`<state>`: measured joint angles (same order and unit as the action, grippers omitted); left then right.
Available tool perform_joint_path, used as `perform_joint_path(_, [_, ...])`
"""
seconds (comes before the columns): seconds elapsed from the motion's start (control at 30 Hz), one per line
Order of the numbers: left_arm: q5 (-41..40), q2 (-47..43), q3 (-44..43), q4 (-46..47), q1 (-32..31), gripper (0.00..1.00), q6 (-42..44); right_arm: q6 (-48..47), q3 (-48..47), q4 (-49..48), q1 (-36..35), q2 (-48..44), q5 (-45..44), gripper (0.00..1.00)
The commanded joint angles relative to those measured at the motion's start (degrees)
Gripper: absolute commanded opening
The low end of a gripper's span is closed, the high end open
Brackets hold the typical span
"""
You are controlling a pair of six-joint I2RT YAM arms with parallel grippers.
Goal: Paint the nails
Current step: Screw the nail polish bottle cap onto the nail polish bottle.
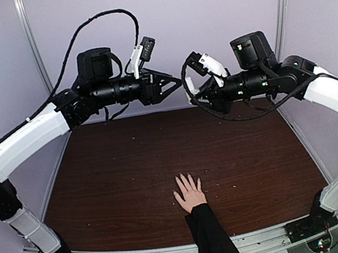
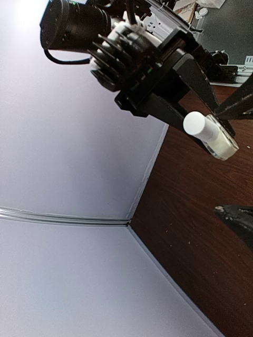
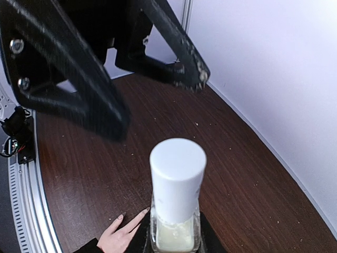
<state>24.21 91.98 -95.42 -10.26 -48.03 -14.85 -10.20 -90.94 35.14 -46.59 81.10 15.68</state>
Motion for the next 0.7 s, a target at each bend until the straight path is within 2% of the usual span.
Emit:
perform_joint_path(0.0, [-2.79, 2.09, -3.23, 0.78, -1.51, 0.55, -2.04, 1.94, -2.29, -1.26, -1.32, 1.13, -8.37, 0.00])
perform_joint_path(0.3, [-3.13, 4.02, -3.33, 3.09, -2.28, 0.50, -4.00, 2.71, -2.92, -0.68, -2.71, 2.96, -13.78, 0.00])
perform_joint_path(0.67, [-4.02, 6.13, -4.79, 3.23, -2.31, 0.39, -5.21, 2.54, -3.66, -0.62, -3.41, 3.53, -14.09, 0.00])
